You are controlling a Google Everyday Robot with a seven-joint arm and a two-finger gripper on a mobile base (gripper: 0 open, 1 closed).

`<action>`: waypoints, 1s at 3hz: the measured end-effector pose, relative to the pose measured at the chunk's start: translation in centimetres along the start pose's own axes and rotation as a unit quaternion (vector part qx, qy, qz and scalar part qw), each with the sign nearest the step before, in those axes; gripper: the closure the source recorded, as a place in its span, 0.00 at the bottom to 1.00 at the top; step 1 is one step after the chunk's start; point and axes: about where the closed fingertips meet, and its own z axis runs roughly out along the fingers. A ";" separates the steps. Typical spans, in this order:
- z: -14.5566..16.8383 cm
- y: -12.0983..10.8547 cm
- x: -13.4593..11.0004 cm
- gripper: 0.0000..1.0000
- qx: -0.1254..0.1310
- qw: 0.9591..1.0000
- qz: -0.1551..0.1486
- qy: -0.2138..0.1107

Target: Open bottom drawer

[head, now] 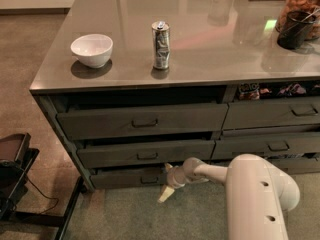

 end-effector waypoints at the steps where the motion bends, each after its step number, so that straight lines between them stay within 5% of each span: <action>1: 0.9 -0.6 -0.4 0.00 -0.003 1.000 -0.009 0.004; 3: 2.3 -1.9 0.1 0.00 0.014 0.998 -0.037 0.045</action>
Offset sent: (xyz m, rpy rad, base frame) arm 0.0298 0.0103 -0.0160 -0.0708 -0.0350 0.0352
